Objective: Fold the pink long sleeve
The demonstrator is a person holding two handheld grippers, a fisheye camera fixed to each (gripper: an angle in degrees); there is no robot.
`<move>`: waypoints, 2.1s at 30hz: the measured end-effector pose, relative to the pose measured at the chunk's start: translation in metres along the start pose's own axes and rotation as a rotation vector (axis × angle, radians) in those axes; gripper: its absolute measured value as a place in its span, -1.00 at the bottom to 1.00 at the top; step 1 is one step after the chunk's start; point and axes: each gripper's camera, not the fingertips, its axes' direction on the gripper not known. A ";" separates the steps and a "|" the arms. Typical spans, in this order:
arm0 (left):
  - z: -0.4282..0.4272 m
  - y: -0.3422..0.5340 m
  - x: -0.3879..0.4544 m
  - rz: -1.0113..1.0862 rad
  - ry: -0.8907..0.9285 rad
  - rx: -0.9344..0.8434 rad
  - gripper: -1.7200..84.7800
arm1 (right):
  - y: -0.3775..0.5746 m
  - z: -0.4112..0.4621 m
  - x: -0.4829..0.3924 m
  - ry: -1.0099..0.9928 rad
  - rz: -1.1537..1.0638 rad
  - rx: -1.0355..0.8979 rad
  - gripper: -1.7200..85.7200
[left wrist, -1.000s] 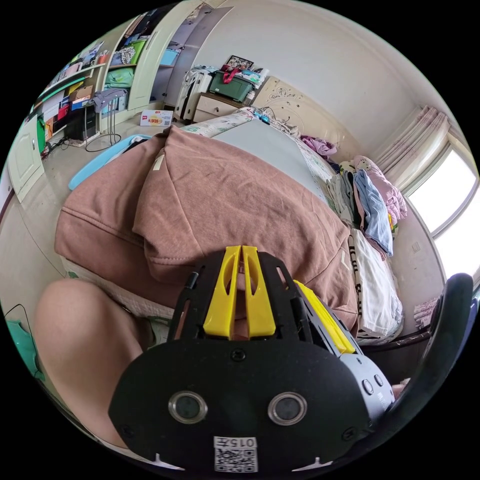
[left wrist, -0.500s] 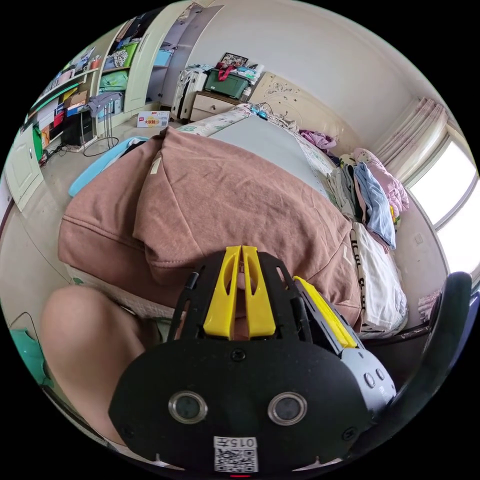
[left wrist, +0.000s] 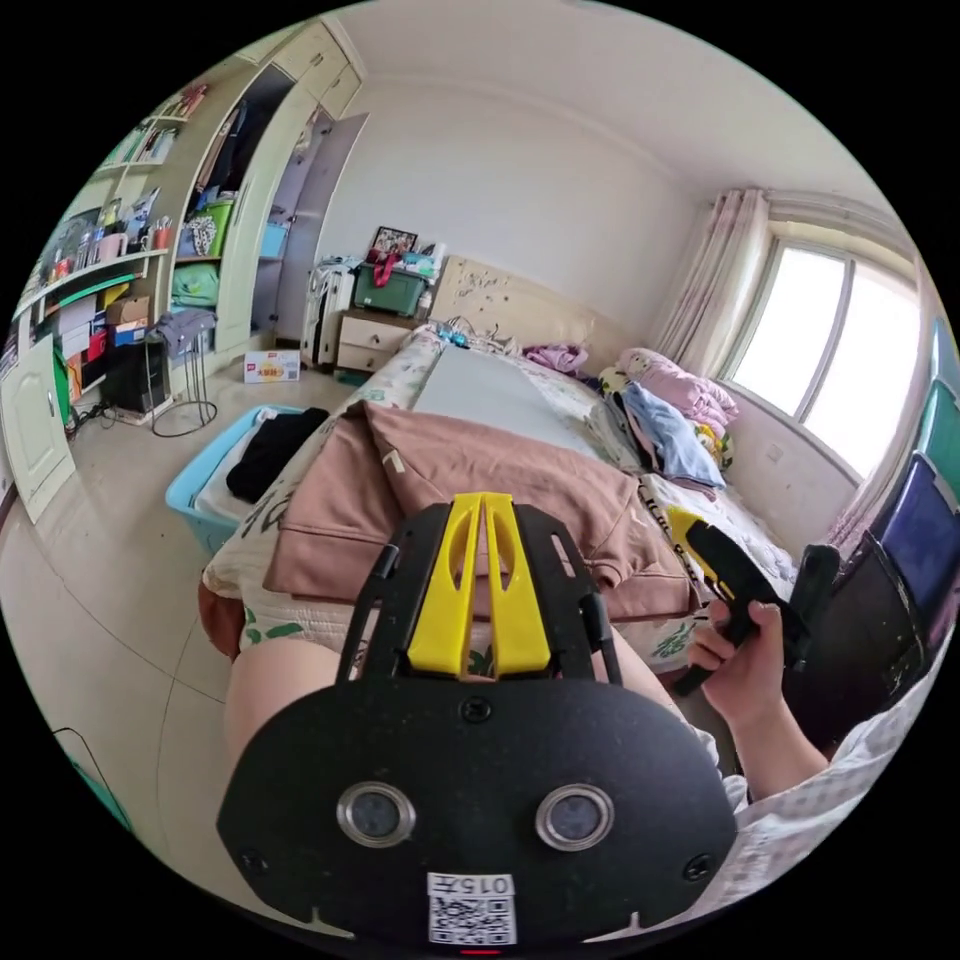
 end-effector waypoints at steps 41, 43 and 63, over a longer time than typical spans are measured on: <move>0.070 -0.010 -0.083 -0.066 0.188 -0.197 -0.97 | -0.005 0.036 -0.011 0.387 -0.363 -0.310 -0.97; 0.077 -0.009 -0.086 -0.073 0.201 -0.200 -0.97 | -0.015 0.032 -0.008 0.305 -0.338 -0.279 -0.97; 0.101 0.009 -0.119 -0.116 0.246 -0.198 -0.98 | -0.104 0.076 0.036 0.178 0.013 -0.335 -0.97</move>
